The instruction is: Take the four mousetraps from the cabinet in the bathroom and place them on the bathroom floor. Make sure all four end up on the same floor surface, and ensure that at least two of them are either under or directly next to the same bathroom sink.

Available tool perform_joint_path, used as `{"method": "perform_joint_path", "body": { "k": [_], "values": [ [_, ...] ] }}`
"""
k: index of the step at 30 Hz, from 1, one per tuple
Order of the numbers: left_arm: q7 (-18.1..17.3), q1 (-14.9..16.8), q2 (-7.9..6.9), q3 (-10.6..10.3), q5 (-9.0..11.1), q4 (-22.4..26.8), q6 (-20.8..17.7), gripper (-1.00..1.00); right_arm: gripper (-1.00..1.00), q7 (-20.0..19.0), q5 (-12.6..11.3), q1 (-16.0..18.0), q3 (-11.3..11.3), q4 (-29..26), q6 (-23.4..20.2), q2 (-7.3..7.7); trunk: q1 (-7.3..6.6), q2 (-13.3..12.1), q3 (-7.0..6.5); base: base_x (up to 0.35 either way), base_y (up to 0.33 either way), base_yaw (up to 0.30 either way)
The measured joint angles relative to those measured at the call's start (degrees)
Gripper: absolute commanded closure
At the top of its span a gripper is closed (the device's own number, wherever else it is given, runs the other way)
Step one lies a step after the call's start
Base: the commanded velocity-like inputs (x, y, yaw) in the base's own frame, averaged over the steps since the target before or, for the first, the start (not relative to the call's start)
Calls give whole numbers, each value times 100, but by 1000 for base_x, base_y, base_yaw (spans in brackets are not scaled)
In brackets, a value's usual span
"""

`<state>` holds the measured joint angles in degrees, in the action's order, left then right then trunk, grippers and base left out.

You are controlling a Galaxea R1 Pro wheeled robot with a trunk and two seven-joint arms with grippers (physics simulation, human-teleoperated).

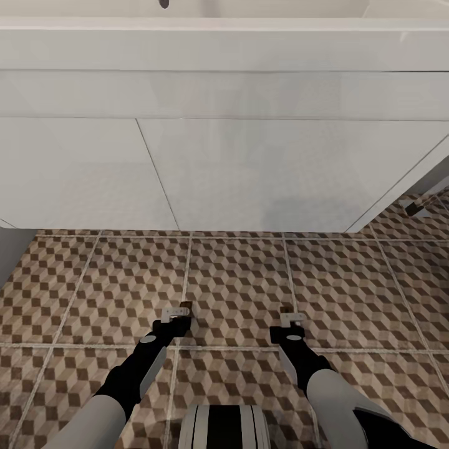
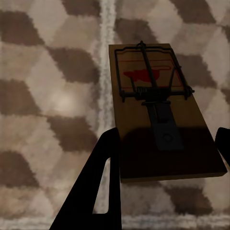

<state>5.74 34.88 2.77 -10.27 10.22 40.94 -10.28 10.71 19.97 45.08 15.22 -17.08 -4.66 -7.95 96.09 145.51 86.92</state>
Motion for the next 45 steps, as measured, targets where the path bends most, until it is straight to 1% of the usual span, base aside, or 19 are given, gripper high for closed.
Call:
{"method": "perform_joint_path", "body": {
  "k": [9,14,16,20,21,22,23,24,27,30,32,35,36,38,40,41,43,44,45],
  "values": [
    [1,0,-23,11,0,8,-4,100,100,3,15,0,-5,-18,43,27,0,0,0,0,0,0],
    [25,0,-33,23,-2,9,-8,100,100,11,-30,0,25,-307,140,-5,0,0,0,0,0,0],
    [98,0,-36,30,-2,9,-7,100,100,43,-41,-1,49,-446,186,-21,0,0,0,0,0,0],
    [417,0,-41,32,-6,21,16,100,100,304,-78,-1,187,-557,264,-29,0,0,0,0,0,0],
    [607,0,-40,28,-7,60,82,100,100,456,-90,-2,235,-574,308,-31,0,0,0,0,0,0],
    [710,0,-39,20,-5,90,147,100,100,526,-96,-2,253,-576,334,-32,0,0,0,0,0,0],
    [811,0,-38,13,-5,118,236,100,100,583,-99,-2,267,-573,361,-29,0,0,0,0,0,0],
    [998,0,-32,0,-5,156,444,100,100,659,-104,-2,287,-562,407,-21,0,0,0,0,0,0],
    [1287,0,-15,-7,33,186,757,100,100,742,-113,-3,307,-509,471,-8,0,0,0,0,0,0],
    [1445,-1,-5,-9,39,172,726,100,100,776,-115,-3,303,-445,504,-1,0,0,0,0,0,0],
    [1457,-1,-14,-15,13,159,689,100,100,784,-112,-3,300,-420,512,1,0,0,0,0,0,0],
    [1424,-1,-32,-15,-101,107,734,100,100,793,-109,-3,293,-393,521,8,0,0,0,0,0,0],
    [1375,6,-50,-13,-178,50,823,100,100,795,-109,-3,291,-387,523,11,0,0,0,0,0,0],
    [1305,41,-80,-12,-247,-52,938,100,100,796,-111,-3,289,-383,524,14,0,0,0,0,0,0],
    [1164,174,-121,-4,-307,-354,1127,100,100,798,-114,-3,288,-373,525,16,0,0,0,0,0,0],
    [1054,309,-144,5,-326,-663,1249,100,100,798,-115,-3,288,-363,526,17,0,0,0,0,0,0],
    [940,472,-154,13,-344,-1036,1389,100,100,796,-115,-3,288,-355,526,15,0,0,0,0,0,0],
    [841,632,-148,17,-357,-1389,1541,100,100,795,-116,-3,288,-347,526,13,0,0,0,0,0,0],
    [794,711,-143,19,-364,-1558,1628,100,100,794,-116,-3,288,-343,526,12,0,0,0,0,0,0]
  ]
}}
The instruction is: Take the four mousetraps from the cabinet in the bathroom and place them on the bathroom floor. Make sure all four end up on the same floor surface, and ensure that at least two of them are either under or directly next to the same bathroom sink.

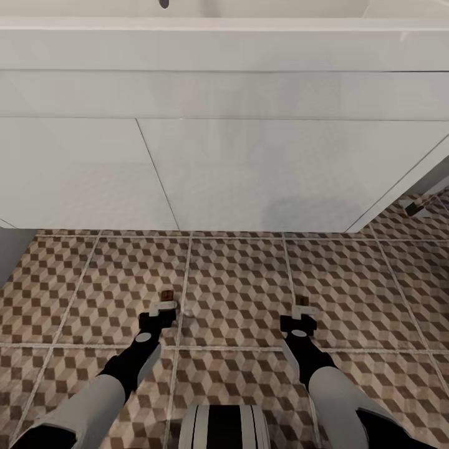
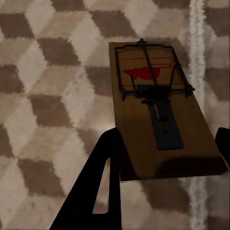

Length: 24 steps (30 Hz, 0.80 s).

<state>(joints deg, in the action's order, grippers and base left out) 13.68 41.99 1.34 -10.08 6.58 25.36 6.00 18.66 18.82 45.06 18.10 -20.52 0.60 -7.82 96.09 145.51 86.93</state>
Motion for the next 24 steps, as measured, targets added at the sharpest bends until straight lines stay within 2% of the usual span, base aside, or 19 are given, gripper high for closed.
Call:
{"method": "perform_joint_path", "body": {
  "k": [2,4,8,11,14,24],
  "values": [
    [-119,166,18,1,-13,-340,266,100,100,-1,0,0,0,6,0,-2,0,0,0,0,0,0],
    [-193,234,37,2,-16,-473,417,100,100,-2,0,0,0,8,0,-2,0,0,0,0,0,0],
    [-380,357,204,-2,-41,-659,608,100,100,-4,0,20,0,58,0,-3,0,0,0,0,0,0],
    [-441,460,336,-5,-59,-730,633,100,100,-14,2,154,-2,290,8,-1,0,0,0,0,0,0],
    [-471,530,402,-5,-92,-765,630,100,100,-29,4,335,-14,630,79,8,0,0,0,0,0,0],
    [-510,609,417,-12,-260,-788,443,100,100,-124,36,523,-21,955,261,34,0,0,0,0,0,0]
  ]
}}
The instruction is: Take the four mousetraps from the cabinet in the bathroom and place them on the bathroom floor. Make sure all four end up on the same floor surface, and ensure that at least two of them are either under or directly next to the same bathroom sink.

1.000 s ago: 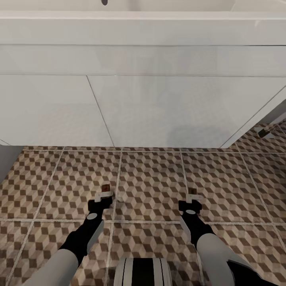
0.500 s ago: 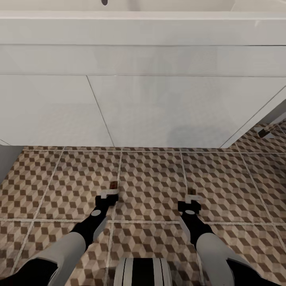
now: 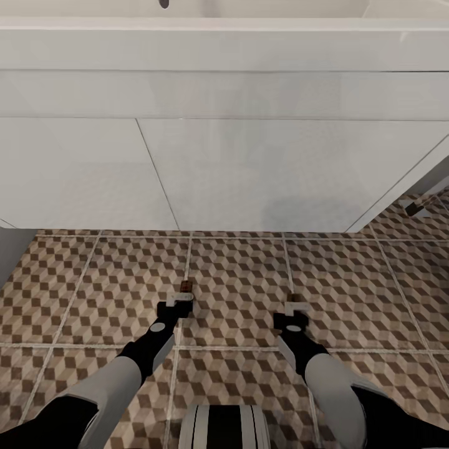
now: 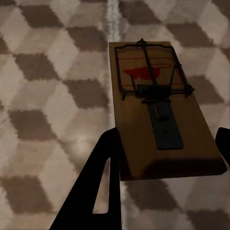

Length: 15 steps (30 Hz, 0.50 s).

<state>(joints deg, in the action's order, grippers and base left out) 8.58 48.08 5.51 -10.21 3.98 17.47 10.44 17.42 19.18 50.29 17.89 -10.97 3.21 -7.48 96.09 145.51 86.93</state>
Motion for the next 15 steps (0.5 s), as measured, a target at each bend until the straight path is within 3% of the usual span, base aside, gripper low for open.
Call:
{"method": "perform_joint_path", "body": {
  "k": [6,15],
  "values": [
    [-2,4,-20,4,-14,-5,-29,100,100,-81,29,258,-8,92,-81,6,0,0,0,0,0,0],
    [8,5,-16,53,55,-24,-25,100,100,-97,34,372,-16,117,-239,6,0,0,0,0,0,0]
  ]
}}
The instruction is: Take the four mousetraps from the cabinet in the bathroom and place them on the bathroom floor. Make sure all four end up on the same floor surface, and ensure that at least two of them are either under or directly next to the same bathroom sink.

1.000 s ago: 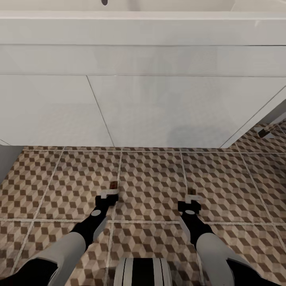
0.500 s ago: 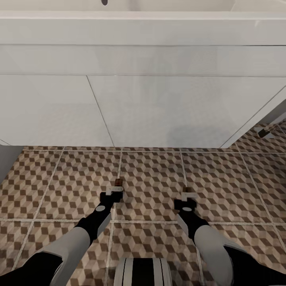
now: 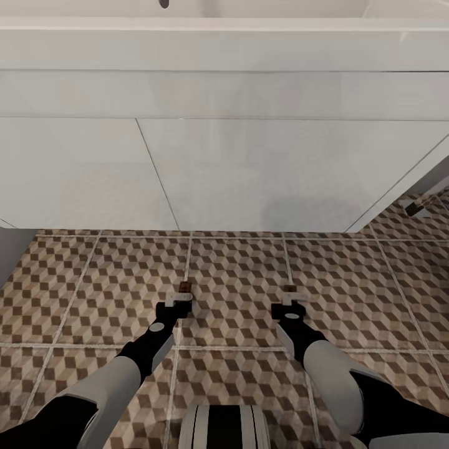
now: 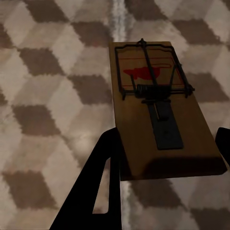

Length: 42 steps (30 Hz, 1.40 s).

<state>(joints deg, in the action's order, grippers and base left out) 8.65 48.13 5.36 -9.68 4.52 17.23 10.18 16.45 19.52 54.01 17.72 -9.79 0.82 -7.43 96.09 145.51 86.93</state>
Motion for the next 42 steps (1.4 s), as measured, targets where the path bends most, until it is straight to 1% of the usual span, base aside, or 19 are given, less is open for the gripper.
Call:
{"method": "perform_joint_path", "body": {
  "k": [7,10,11,14,16,21,25,29,33,42],
  "values": [
    [34,0,24,26,37,45,7,100,100,-1,10,10,8,0,-238,-32,0,0,0,0,0,0],
    [74,0,85,24,51,71,-18,100,100,14,13,11,11,-22,-291,-39,0,0,0,0,0,0],
    [91,0,137,22,59,74,-36,100,100,25,12,11,13,-34,-305,-41,0,0,0,0,0,0],
    [125,0,211,24,64,74,-66,100,100,39,9,11,17,-50,-321,-43,0,0,0,0,0,0],
    [166,0,234,29,75,67,-79,100,100,48,5,11,21,-55,-329,-43,0,0,0,0,0,0],
    [210,0,252,37,84,60,-87,100,100,59,6,12,25,-79,-361,-49,0,0,0,0,0,0],
    [346,-1,257,39,85,61,-84,100,100,65,3,12,31,-94,-467,-45,0,0,0,0,0,0],
    [503,-1,267,29,79,70,-81,100,100,66,-1,12,35,-98,-499,-51,11,5,88,0,0,0],
    [545,0,268,27,74,90,-75,100,100,66,-1,12,35,-100,-493,-60,21,10,177,0,0,0],
    [564,0,260,25,71,100,-50,100,100,59,0,12,27,-101,-476,-70,21,11,177,0,0,0]
  ]
}}
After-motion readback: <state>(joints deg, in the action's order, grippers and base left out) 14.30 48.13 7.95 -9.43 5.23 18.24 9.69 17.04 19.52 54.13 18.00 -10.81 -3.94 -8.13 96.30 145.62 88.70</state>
